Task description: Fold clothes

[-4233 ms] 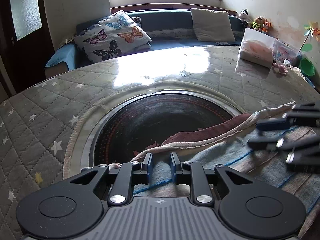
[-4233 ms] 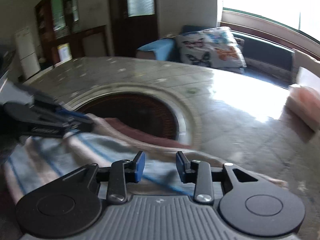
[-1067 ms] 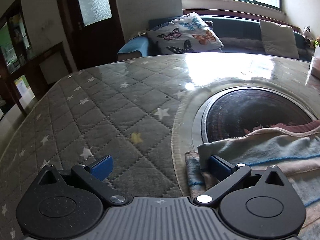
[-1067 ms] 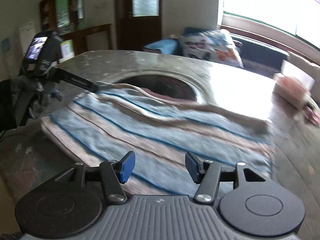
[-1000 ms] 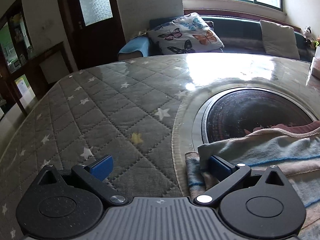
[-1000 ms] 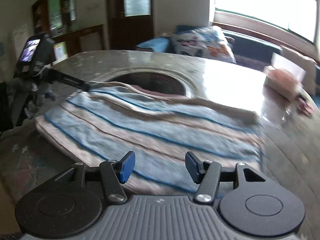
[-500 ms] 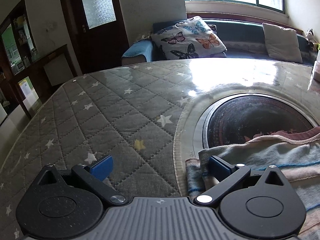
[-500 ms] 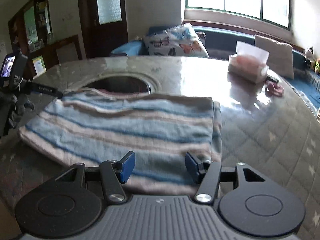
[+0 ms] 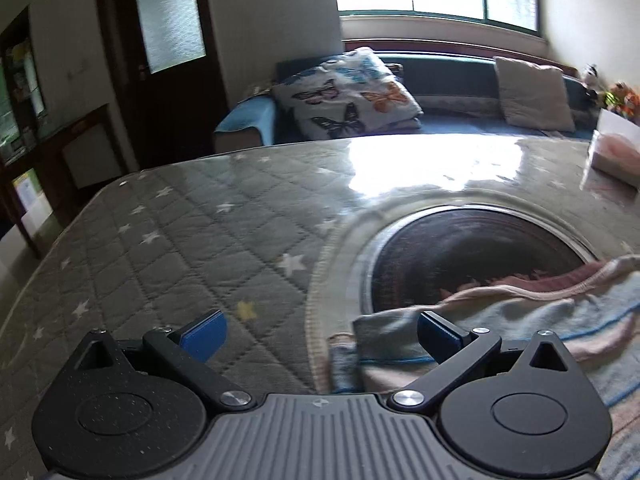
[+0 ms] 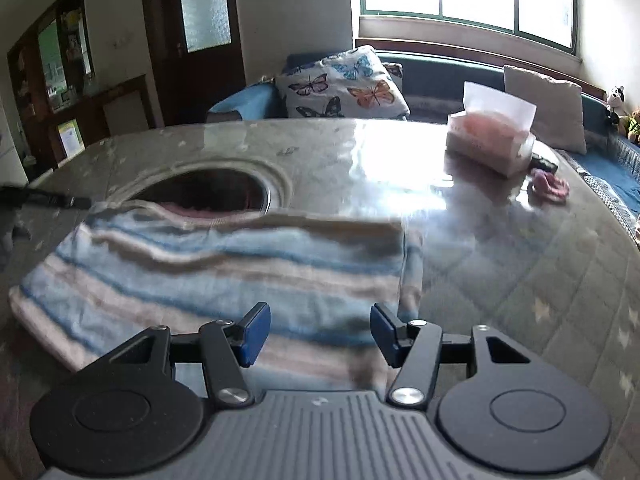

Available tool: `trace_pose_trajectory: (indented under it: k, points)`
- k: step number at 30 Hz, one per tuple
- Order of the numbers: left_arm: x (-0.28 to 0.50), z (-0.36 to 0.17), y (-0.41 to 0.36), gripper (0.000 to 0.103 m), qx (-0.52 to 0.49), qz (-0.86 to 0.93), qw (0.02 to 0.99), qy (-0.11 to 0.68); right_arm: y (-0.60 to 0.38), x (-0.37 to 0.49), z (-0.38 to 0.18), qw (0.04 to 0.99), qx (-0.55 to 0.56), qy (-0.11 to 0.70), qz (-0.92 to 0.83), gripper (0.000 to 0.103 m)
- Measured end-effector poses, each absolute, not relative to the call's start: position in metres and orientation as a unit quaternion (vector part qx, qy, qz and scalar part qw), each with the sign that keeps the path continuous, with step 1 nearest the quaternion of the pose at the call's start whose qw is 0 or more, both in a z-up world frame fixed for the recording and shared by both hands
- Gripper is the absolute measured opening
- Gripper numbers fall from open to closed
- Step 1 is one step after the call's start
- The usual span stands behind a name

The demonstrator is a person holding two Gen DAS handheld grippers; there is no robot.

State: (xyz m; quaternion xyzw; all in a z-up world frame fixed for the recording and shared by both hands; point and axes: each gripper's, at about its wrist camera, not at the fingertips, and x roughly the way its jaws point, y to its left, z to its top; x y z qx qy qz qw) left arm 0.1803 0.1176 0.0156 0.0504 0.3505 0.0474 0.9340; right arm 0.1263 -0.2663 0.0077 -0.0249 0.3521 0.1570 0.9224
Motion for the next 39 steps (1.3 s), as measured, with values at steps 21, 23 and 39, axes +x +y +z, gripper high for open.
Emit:
trace_pose_trajectory:
  k: [21, 23, 39]
  points:
    - [0.204, -0.009, 0.115, 0.103, 0.049, 0.067, 0.922, 0.378, -0.27, 0.191, -0.01, 0.922, -0.036, 0.362, 0.134, 0.056]
    - [0.199, -0.005, 0.117, 0.103, 0.047, 0.068, 0.924, 0.372, -0.267, 0.187, -0.005, 0.923, -0.039, 0.357, 0.138, 0.056]
    - [0.129, 0.009, 0.125, 0.102, 0.026, 0.038, 0.929, 0.367, -0.163, 0.167, -0.003, 0.906, -0.104, 0.338, 0.231, 0.056]
